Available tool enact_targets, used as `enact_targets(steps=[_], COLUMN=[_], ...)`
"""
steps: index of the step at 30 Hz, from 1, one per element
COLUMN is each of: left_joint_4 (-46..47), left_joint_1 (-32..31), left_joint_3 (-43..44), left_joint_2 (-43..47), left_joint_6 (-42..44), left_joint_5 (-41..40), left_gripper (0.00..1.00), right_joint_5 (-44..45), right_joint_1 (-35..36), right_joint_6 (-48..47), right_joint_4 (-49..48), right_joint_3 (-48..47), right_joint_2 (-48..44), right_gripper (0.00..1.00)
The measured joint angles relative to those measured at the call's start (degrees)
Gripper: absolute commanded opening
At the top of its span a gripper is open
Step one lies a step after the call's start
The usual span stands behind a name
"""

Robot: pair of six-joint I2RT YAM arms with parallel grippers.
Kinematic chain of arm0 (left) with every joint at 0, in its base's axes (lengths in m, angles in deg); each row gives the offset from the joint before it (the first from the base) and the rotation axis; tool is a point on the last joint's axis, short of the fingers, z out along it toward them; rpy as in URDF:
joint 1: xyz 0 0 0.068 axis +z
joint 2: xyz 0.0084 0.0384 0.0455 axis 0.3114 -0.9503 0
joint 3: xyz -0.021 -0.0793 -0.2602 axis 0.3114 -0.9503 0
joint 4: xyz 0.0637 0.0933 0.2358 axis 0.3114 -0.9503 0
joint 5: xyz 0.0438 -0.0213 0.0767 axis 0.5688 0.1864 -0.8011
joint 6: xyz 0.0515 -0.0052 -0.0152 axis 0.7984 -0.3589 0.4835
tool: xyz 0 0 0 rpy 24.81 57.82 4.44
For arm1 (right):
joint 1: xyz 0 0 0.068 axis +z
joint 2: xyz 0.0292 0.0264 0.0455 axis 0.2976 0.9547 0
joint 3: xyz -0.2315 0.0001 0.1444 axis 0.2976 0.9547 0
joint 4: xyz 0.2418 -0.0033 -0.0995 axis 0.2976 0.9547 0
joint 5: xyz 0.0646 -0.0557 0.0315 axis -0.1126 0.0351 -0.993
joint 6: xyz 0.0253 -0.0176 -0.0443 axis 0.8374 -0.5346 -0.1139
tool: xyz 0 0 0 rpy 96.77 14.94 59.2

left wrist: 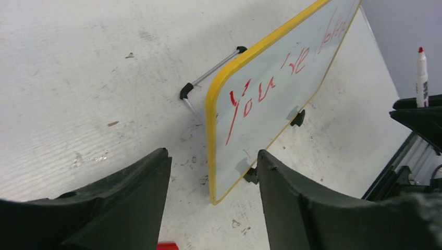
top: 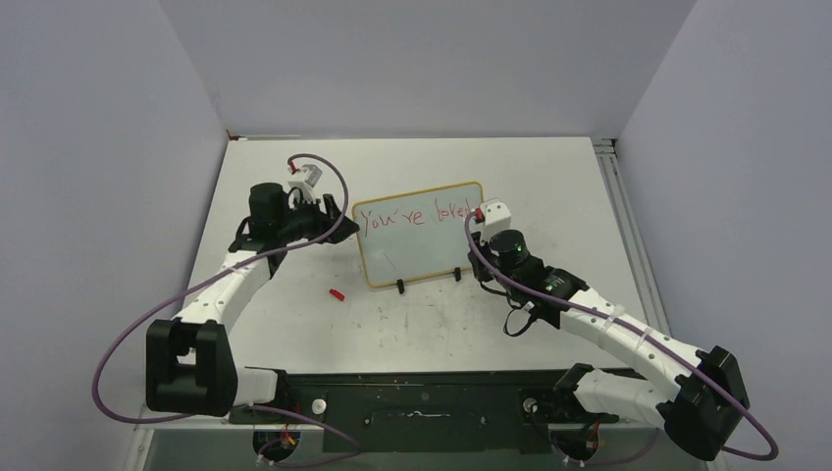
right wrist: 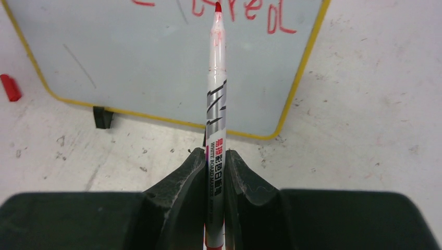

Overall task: Write a sentence on the whiteboard
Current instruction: Pass from the right arm to the left

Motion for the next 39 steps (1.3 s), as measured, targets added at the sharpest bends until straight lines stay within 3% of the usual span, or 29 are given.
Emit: enact_targets(steps=[6, 12, 23, 30, 39], left_joint_4=[-4.0, -5.6, -8.3, -14.2, -16.8], left_joint_1=[0.6, -1.3, -32.0, -50.6, -61.8], left_joint_3=[-2.5, -5.0, -9.0, -10.5, -11.2], left_joint_2=[7.6, 21.1, 41.9, 41.3, 36.3], left_joint_6=[1.4, 5.2, 19.8, 24.3, 27.1], left_joint_5=[-8.0, -18.2, -21.8, -26.9, -30.8], left_gripper=[0.74, 0.73, 0.68, 0.68, 0.64], right_joint_5=[-4.3, -11.3, -29.8, -40.1, -49.0], right_joint_1=[2.9, 2.8, 2.8, 6.2, 8.9], right_joint_6=[3.3, 6.4, 7.3, 9.1, 9.2], right_joint_4=[4.7, 11.6, 26.6, 29.9, 31.7], right_joint_3=[-0.9, -3.5, -12.9, -12.0, -11.5], right_joint_2=[-0.4, -1.1, 0.0, 2.8, 7.6], right_gripper=[0.05, 0.05, 0.05, 0.05, 0.05])
